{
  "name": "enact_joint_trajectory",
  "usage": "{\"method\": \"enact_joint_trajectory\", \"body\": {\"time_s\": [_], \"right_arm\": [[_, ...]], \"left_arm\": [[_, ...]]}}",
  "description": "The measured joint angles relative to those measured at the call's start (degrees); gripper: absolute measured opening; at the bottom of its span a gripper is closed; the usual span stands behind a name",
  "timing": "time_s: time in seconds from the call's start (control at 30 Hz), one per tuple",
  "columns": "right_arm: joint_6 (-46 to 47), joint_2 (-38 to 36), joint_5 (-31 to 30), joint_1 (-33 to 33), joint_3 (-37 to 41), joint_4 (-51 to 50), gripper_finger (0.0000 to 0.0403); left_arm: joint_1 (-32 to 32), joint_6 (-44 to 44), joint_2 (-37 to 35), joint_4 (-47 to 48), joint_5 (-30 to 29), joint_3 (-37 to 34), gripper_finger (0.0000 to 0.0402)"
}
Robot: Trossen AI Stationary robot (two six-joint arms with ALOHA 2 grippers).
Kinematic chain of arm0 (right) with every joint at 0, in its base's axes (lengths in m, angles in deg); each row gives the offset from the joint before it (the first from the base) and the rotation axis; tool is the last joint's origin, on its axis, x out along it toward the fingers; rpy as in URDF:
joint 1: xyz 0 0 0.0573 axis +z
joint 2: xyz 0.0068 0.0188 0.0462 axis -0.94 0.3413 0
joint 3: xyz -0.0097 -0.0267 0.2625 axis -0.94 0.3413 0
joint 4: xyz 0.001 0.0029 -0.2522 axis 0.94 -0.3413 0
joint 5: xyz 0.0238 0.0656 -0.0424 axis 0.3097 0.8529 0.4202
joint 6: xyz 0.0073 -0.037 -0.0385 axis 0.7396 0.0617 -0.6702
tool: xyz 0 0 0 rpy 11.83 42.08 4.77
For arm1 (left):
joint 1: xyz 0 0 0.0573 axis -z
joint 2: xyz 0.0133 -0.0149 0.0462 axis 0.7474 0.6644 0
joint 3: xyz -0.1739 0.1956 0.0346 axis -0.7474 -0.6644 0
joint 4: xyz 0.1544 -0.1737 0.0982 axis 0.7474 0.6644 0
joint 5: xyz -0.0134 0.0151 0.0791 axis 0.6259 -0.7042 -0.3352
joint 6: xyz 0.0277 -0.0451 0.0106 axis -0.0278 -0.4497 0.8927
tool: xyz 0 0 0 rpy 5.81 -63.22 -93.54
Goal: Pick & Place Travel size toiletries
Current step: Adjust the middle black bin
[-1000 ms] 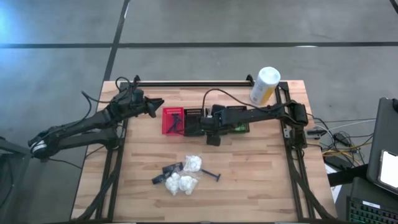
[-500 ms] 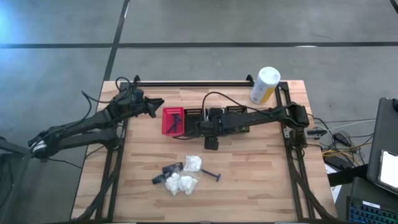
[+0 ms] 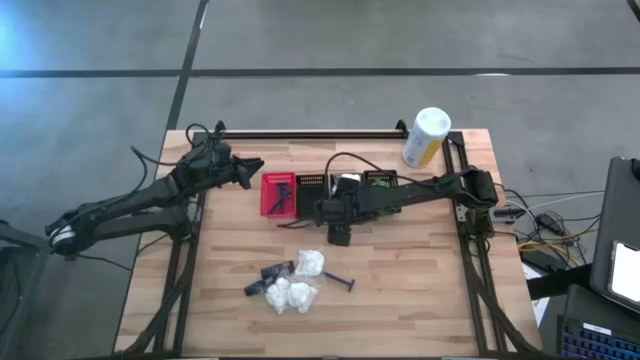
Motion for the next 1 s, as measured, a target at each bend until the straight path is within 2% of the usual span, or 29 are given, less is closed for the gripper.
{"method": "enact_joint_trajectory", "body": {"time_s": [0.3,0.63,0.93,1.0], "right_arm": [[-2.6,0.8,-0.1,-3.4,2.0,5.2,0.0259],[-3.7,5.2,2.3,-8.6,3.3,7.8,0.022],[-4.8,5.8,3.2,-8.9,3.3,7.9,0.0205],[-4.6,5.5,5.1,-8.9,3.2,7.5,0.0206]], "left_arm": [[0.0,-0.1,0.0,0.0,0.2,0.0,0.012],[0.0,-0.1,0.0,0.6,0.3,0.0,0.012],[0.1,-0.1,0.0,0.5,0.3,0.0,0.012],[0.1,-0.1,0.0,0.5,0.3,0.0,0.012]]}}
